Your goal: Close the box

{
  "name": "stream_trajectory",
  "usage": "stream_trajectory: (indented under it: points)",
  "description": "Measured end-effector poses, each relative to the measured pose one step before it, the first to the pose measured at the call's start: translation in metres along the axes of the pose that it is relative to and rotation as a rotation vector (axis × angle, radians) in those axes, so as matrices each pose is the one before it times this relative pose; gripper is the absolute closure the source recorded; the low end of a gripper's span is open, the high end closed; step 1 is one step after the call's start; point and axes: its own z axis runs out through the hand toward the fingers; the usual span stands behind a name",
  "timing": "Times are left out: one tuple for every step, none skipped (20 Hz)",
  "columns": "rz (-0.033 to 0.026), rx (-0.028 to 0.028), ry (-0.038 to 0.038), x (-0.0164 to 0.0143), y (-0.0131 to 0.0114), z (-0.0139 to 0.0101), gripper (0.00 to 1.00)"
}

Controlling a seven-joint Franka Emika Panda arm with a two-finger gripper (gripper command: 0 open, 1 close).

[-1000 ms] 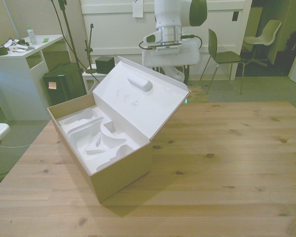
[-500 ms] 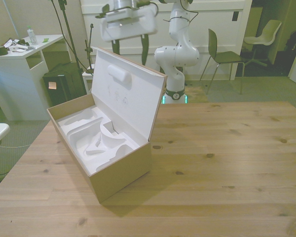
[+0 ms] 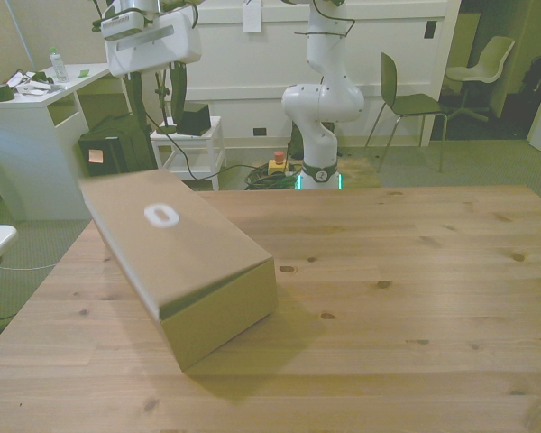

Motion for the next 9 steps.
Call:
stream_trajectory:
  points:
    - [-0.02664, -0.00349, -0.01588, -0.00802, -0.00452, 0.0062, 0.0]
    - [-0.02626, -0.00619, -0.018, -0.01203, -0.00588, 0.00836, 0.0]
    - [-0.03097, -0.00701, -0.02209, -0.01753, -0.00754, 0.01006, 0.0]
    - [-0.03568, -0.00877, -0.02069, -0.01981, -0.0084, 0.01029, 0.0]
    - [-0.03944, -0.01064, -0.01742, -0.02253, -0.00939, 0.00939, 0.0]
    - [-0.03357, -0.01055, -0.01923, -0.02403, -0.00923, 0.00871, 0.0]
    - [-0.0265, -0.00937, -0.02057, -0.02351, -0.00779, 0.00915, 0.0]
    - [-0.02061, -0.00986, -0.01966, -0.02373, -0.00709, 0.0102, 0.0]
    - [-0.01265, -0.01066, -0.00994, -0.02257, -0.0063, 0.01117, 0.0]
